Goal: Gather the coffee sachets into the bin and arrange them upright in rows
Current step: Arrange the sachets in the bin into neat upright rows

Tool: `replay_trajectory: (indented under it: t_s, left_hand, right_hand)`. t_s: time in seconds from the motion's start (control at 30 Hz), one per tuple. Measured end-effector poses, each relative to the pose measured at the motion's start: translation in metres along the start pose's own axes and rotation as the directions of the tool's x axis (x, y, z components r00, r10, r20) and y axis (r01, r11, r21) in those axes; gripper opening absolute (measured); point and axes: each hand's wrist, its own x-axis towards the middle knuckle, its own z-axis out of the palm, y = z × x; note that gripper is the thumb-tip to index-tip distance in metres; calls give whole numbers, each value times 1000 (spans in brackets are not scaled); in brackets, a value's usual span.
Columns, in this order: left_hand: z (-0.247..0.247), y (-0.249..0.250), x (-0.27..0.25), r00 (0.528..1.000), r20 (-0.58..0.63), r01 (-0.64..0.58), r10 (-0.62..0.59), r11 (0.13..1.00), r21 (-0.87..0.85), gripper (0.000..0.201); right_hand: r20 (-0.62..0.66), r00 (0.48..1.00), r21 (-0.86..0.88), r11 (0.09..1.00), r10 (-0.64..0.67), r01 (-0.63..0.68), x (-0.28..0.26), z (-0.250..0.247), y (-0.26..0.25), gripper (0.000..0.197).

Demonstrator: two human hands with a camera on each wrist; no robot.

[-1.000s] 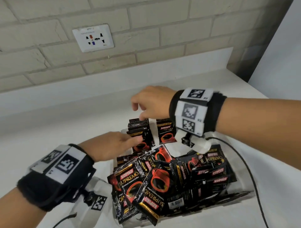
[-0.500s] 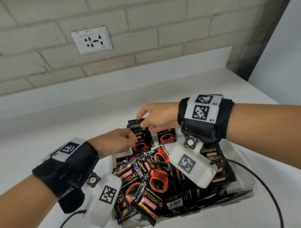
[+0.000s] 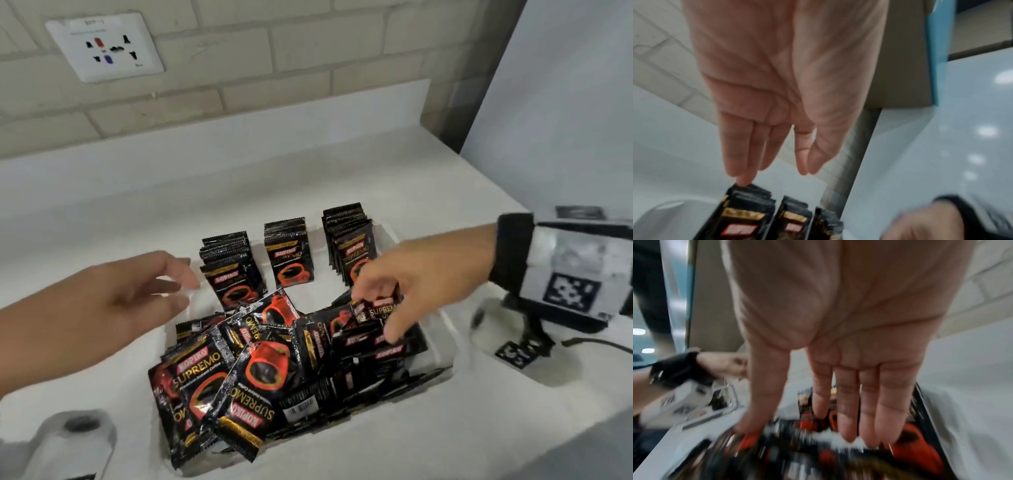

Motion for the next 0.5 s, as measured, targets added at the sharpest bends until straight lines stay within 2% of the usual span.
replay_trajectory:
  t_s: [0.03, 0.13, 0.2, 0.27, 0.37, 0.43, 0.5]
  left_hand:
    - [4, 4, -7, 1000, 14, -23, 23, 999, -22, 69]
    - [19, 18, -25, 997, 3, -77, 78, 995, -56, 67]
    - [26, 23, -36, 996, -7, -91, 91, 995, -44, 63]
    - [32, 23, -43, 995, -27, -91, 91, 996, -2, 60]
    - [41, 18, -49, 988, -100, -122, 117, 992, -42, 59]
    - [45, 16, -52, 982, -136, -142, 128, 985, -100, 58]
    - [49, 14, -54, 980, -159, -140, 118, 981, -133, 56]
  right_hand:
    - [33, 999, 12, 1000, -1, 1, -2, 15, 6, 69]
    - [15, 996, 44, 996, -84, 83, -4, 50, 15, 96]
    - [7, 995, 106, 990, -99, 98, -8, 56, 15, 99]
    - [-58, 994, 229, 967, -97, 107, -12, 50, 16, 93]
    - [-248, 968, 334, 934, -38, 123, -8, 34, 26, 79]
    - [-258, 966, 273, 959, -7, 80, 0, 29, 34, 59]
    - [-190, 982, 148, 988, -3, 32, 10, 28, 35, 48]
